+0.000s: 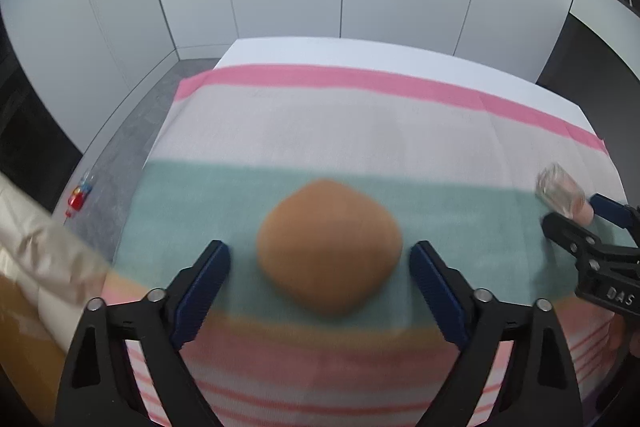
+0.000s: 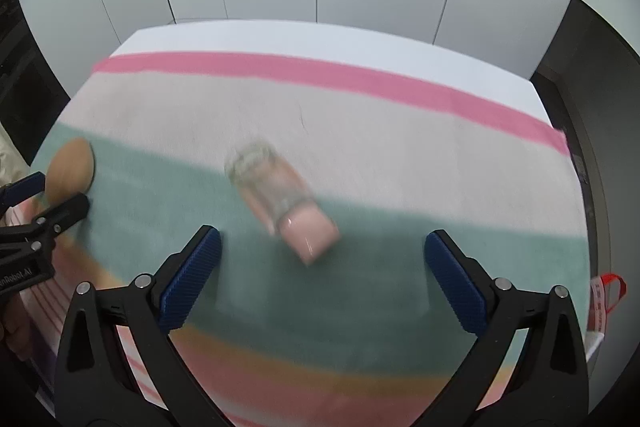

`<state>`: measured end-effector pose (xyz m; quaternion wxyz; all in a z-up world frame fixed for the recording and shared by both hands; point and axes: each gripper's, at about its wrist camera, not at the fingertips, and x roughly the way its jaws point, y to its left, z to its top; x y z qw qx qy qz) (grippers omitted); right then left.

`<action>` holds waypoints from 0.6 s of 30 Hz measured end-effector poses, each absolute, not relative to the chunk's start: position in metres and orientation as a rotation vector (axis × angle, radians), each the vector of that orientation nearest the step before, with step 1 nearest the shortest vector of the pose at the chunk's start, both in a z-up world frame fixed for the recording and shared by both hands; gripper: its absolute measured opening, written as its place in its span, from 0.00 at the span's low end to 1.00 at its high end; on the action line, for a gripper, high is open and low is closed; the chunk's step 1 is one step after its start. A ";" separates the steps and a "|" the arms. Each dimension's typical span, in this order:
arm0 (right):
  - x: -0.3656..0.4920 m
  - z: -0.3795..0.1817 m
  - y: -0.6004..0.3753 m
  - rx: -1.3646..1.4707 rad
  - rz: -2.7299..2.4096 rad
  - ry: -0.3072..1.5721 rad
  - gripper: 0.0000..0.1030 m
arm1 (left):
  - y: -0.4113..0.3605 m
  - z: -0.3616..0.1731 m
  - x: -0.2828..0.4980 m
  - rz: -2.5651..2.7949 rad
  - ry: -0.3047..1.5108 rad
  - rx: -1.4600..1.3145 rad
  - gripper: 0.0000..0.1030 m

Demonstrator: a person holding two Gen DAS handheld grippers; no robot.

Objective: Organize objects
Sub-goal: 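Grasp the tan sponge with the left tool while the right tool grasps the glass bottle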

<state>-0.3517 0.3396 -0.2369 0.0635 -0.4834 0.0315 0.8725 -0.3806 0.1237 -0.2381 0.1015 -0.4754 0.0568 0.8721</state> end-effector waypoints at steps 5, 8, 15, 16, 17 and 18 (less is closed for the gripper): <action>-0.364 -0.229 0.325 -1.427 2.697 0.045 0.38 | 0.135 -0.235 -0.388 2.549 0.184 -1.399 0.69; -0.365 -0.228 0.316 -1.460 2.719 -0.002 0.28 | 0.139 -0.234 -0.383 2.541 0.186 -1.407 0.67; -0.344 -0.225 0.309 -1.516 2.708 0.039 0.28 | 0.141 -0.226 -0.367 2.532 0.172 -1.429 0.67; -0.339 -0.223 0.309 -1.525 2.705 0.051 0.28 | 0.141 -0.223 -0.363 2.532 0.164 -1.434 0.67; -0.334 -0.221 0.308 -1.531 2.704 0.059 0.28 | 0.141 -0.220 -0.359 2.531 0.158 -1.439 0.67; -0.329 -0.218 0.307 -1.536 2.703 0.063 0.28 | 0.141 -0.216 -0.355 2.533 0.156 -1.439 0.67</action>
